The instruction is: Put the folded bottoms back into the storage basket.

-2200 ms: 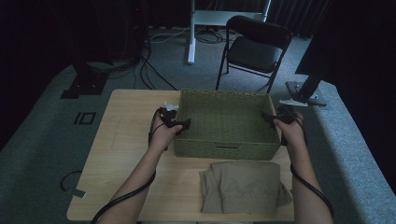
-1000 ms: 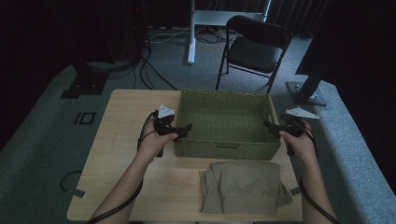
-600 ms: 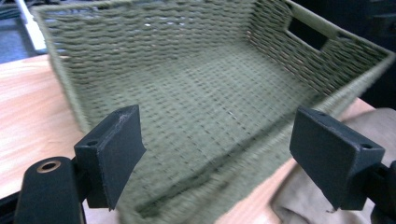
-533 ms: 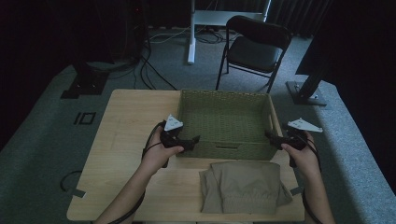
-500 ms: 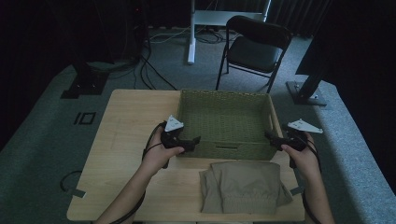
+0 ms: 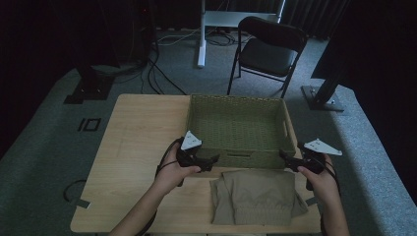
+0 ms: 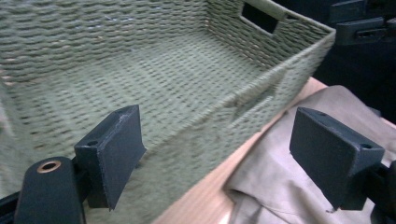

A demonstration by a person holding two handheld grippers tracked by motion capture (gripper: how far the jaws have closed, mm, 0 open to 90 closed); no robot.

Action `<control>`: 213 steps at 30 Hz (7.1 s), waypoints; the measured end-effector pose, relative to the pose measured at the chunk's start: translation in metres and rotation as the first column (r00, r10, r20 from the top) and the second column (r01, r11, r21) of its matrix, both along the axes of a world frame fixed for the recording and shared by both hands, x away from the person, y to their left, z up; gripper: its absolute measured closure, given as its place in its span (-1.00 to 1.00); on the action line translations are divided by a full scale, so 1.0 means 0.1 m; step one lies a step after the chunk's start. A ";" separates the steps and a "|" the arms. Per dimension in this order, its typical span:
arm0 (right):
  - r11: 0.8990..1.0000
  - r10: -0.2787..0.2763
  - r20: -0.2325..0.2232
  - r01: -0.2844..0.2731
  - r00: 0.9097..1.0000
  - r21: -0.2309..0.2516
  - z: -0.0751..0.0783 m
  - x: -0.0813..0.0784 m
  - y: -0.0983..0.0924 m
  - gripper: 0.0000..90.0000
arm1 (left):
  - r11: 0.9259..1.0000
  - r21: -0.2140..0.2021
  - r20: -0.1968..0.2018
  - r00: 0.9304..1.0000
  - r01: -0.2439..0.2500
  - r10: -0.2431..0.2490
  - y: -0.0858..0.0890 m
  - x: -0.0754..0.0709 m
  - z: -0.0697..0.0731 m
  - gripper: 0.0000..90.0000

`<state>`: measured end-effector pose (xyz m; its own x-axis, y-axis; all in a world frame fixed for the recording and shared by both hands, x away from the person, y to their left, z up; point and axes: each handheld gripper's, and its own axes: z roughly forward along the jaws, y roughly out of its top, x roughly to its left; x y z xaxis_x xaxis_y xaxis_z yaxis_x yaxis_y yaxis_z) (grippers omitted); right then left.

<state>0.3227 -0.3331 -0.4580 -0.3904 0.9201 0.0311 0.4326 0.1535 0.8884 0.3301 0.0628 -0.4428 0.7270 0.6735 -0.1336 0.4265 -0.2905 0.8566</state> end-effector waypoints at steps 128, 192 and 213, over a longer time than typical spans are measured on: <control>0.974 0.176 -0.001 -0.174 0.984 0.143 0.29 -0.38 0.37 0.78 | 0.992 0.031 0.057 0.990 0.124 -0.126 -0.30 -0.14 0.16 0.84; 0.988 0.053 -0.046 -0.045 0.998 0.150 0.29 1.53 0.51 0.77 | 0.997 -0.049 0.051 0.996 -0.064 0.067 -0.33 1.61 0.08 0.82; 0.996 -0.004 -0.228 0.023 0.974 0.082 -0.34 1.80 0.60 0.76 | 0.988 0.065 -0.090 0.985 -0.138 0.144 -0.37 1.85 -0.45 0.73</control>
